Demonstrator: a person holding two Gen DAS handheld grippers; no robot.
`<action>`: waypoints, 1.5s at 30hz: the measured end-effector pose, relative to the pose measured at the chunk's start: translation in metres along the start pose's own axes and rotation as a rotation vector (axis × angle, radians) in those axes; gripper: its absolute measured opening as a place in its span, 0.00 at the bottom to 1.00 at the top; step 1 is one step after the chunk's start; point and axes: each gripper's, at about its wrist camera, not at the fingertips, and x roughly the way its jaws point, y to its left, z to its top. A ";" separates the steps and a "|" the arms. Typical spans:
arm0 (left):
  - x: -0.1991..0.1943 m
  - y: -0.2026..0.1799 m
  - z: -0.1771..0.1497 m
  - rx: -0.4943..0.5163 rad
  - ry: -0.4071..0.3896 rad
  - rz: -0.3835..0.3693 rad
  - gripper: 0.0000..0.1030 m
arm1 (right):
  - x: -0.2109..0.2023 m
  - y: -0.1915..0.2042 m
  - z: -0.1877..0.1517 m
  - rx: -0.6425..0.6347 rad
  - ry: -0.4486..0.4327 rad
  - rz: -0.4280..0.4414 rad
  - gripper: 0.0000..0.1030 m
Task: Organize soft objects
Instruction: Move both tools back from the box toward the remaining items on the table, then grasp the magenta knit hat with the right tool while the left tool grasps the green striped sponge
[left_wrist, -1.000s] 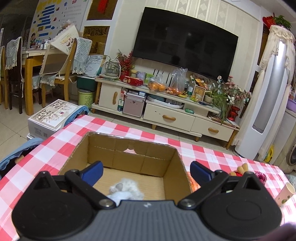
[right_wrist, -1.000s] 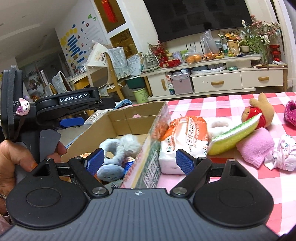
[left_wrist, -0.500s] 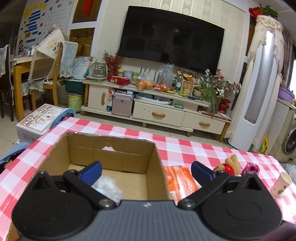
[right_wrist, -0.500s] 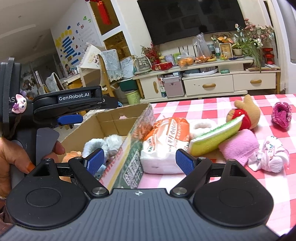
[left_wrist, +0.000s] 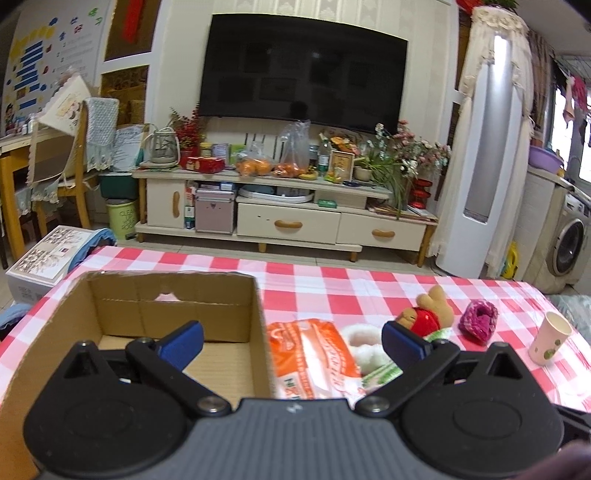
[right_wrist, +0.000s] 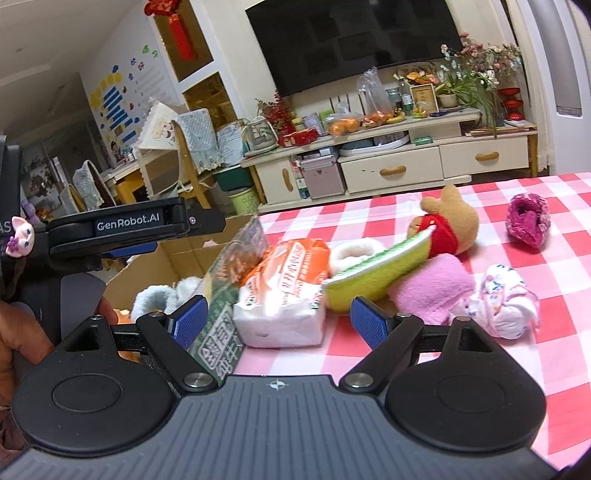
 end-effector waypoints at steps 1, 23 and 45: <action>0.001 -0.003 -0.001 0.008 0.002 -0.004 0.99 | -0.001 -0.002 0.000 0.004 -0.001 -0.002 1.00; 0.025 -0.068 -0.015 0.202 0.057 -0.066 0.99 | -0.022 -0.055 0.002 0.099 -0.070 -0.107 1.00; 0.078 -0.125 -0.038 0.462 0.138 -0.041 0.69 | 0.023 -0.160 0.023 0.234 -0.138 -0.378 1.00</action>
